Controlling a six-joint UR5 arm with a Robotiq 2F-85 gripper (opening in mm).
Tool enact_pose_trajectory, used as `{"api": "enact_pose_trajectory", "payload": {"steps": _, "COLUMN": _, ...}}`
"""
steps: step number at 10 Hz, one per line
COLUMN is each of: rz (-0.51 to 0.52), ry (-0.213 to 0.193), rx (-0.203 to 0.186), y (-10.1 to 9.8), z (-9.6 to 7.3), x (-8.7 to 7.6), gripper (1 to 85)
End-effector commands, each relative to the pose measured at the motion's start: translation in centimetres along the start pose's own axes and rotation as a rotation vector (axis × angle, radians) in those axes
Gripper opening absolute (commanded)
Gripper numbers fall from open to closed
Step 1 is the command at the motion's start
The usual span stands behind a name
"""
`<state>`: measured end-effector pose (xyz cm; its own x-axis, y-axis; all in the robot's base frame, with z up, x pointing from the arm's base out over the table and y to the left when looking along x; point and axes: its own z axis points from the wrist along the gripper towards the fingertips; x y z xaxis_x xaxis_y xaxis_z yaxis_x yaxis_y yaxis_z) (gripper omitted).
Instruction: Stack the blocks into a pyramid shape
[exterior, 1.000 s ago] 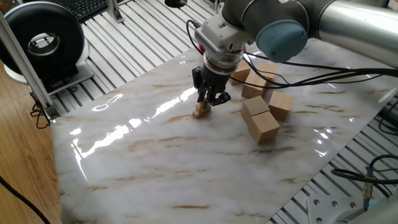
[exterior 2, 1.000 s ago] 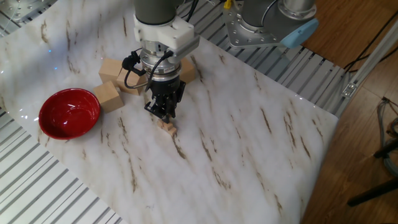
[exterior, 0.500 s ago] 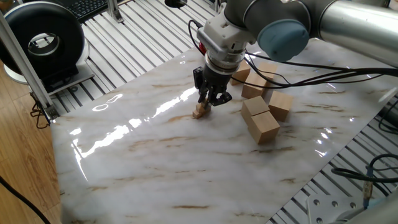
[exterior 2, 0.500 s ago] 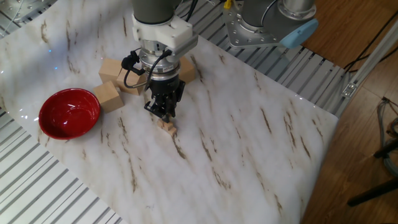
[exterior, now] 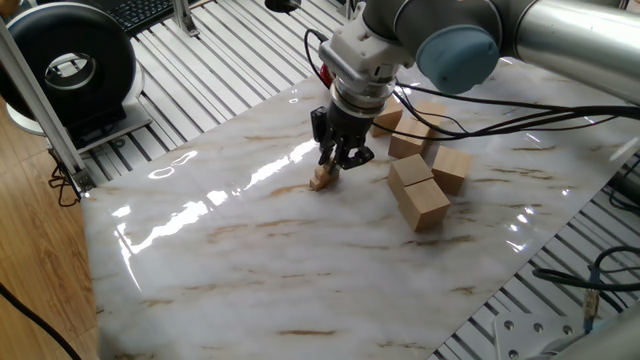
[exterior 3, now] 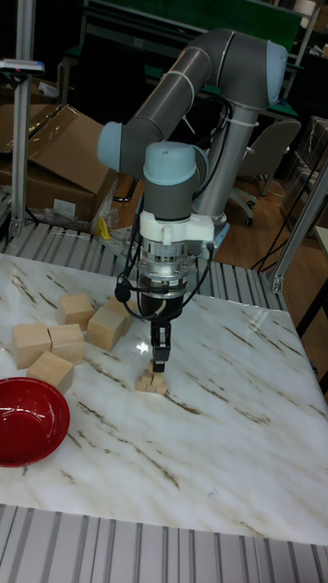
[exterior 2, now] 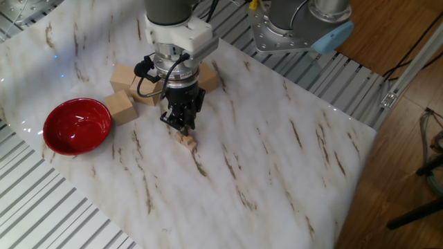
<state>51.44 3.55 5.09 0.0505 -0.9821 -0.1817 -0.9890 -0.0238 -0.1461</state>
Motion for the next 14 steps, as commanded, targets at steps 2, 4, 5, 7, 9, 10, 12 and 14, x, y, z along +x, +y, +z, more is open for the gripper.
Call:
{"api": "enact_pose_trajectory", "payload": {"steps": 2, "rz": 0.001, "ry": -0.019, "rx": 0.002, "y": -0.39, "z": -0.25, "x": -0.60, "gripper": 23.7}}
{"api": "enact_pose_trajectory", "payload": {"steps": 4, "rz": -0.001, "ry": -0.027, "rx": 0.004, "y": -0.51, "z": -0.13, "x": -0.75, "gripper": 25.0}}
{"api": "enact_pose_trajectory", "payload": {"steps": 5, "rz": -0.008, "ry": -0.030, "rx": 0.002, "y": -0.53, "z": -0.03, "x": -0.81, "gripper": 26.7}}
{"api": "enact_pose_trajectory", "payload": {"steps": 7, "rz": -0.011, "ry": -0.033, "rx": 0.001, "y": -0.53, "z": 0.00, "x": -0.85, "gripper": 29.7}}
{"api": "enact_pose_trajectory", "payload": {"steps": 9, "rz": -0.016, "ry": -0.033, "rx": 0.000, "y": -0.54, "z": -0.03, "x": -0.72, "gripper": 30.3}}
{"api": "enact_pose_trajectory", "payload": {"steps": 10, "rz": -0.016, "ry": -0.033, "rx": 0.000, "y": -0.59, "z": -0.08, "x": -0.61, "gripper": 30.3}}
{"api": "enact_pose_trajectory", "payload": {"steps": 12, "rz": -0.016, "ry": -0.033, "rx": 0.000, "y": -0.67, "z": -0.05, "x": -0.45, "gripper": 30.7}}
{"api": "enact_pose_trajectory", "payload": {"steps": 14, "rz": -0.015, "ry": -0.034, "rx": 0.000, "y": -0.68, "z": -0.04, "x": -0.45, "gripper": 31.0}}
